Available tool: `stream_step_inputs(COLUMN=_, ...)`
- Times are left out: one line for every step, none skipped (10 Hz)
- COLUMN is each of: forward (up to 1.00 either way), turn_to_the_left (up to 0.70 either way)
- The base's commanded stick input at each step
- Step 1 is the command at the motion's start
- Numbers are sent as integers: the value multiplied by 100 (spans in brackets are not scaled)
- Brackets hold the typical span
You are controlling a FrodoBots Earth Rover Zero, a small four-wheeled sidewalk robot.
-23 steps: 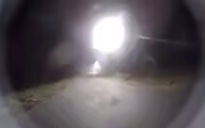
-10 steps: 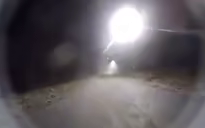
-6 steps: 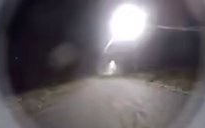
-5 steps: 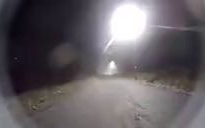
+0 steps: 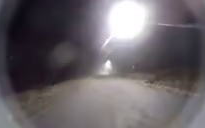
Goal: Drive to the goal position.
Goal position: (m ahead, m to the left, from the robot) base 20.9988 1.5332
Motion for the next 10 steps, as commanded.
stream_step_inputs(forward=95, turn_to_the_left=-3)
stream_step_inputs(forward=95, turn_to_the_left=-2)
stream_step_inputs(forward=95, turn_to_the_left=-2)
stream_step_inputs(forward=94, turn_to_the_left=-1)
stream_step_inputs(forward=95, turn_to_the_left=0)
stream_step_inputs(forward=95, turn_to_the_left=3)
stream_step_inputs(forward=95, turn_to_the_left=9)
stream_step_inputs(forward=95, turn_to_the_left=14)
stream_step_inputs(forward=95, turn_to_the_left=15)
stream_step_inputs(forward=95, turn_to_the_left=15)
